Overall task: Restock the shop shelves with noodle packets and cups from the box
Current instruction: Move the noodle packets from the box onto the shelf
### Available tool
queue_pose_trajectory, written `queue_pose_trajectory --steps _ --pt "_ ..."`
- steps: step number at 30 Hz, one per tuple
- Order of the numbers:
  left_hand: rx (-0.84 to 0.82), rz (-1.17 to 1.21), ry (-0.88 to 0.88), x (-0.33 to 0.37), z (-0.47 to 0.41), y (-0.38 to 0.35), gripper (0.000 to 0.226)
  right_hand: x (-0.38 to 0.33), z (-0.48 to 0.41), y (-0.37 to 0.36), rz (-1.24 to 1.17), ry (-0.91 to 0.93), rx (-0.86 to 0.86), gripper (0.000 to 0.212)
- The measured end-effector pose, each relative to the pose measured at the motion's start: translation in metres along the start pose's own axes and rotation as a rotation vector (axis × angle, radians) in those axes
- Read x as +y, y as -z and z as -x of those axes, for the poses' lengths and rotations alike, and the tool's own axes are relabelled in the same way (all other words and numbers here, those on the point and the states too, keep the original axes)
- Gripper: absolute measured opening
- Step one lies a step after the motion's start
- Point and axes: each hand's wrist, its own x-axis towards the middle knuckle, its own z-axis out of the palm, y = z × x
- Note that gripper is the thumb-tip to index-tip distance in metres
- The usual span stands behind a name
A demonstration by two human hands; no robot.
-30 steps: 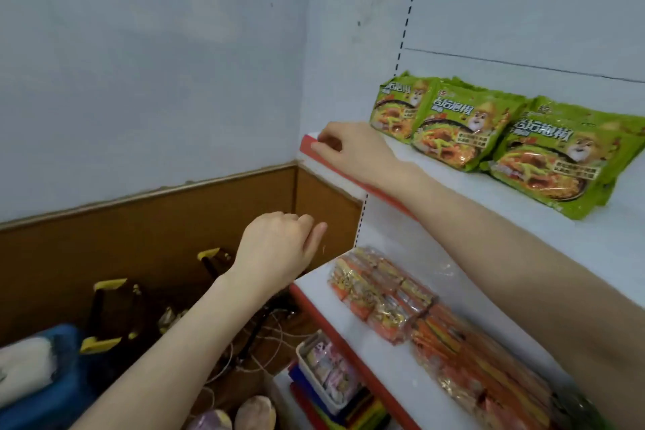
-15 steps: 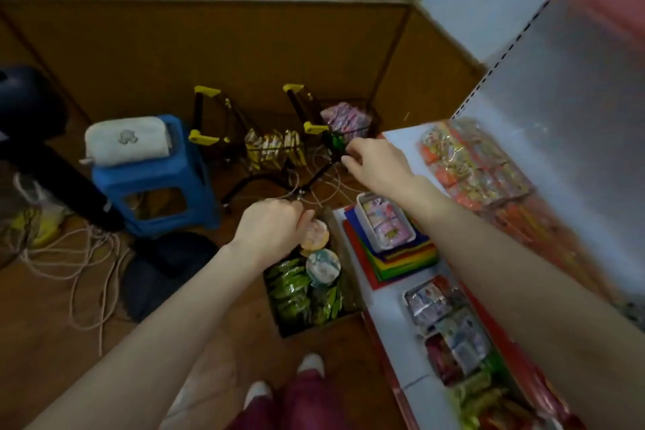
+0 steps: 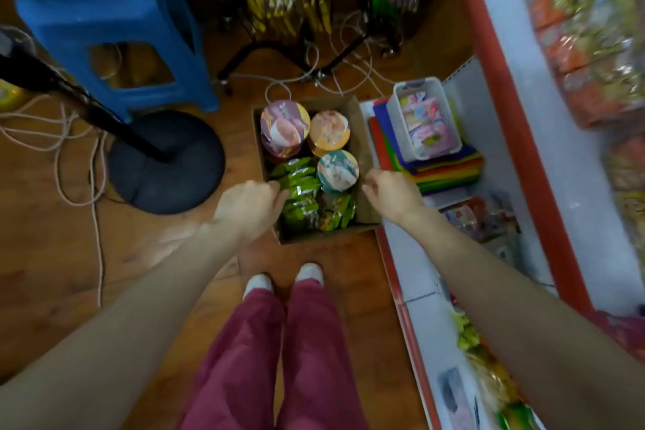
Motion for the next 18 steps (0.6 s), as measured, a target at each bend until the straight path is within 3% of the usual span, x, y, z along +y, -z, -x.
queue_pose_trajectory --steps 6,18 --pt "-0.172 0.057 -0.016 0.011 -0.049 -0.11 0.038 0.048 -0.045 -0.104 -0.114 -0.074 -0.118 0.025" --pt "-0.325 0.052 -0.096 0.029 -0.18 -0.32 0.035 0.123 -0.168 -0.257 -0.329 -0.321 -0.165 0.022"
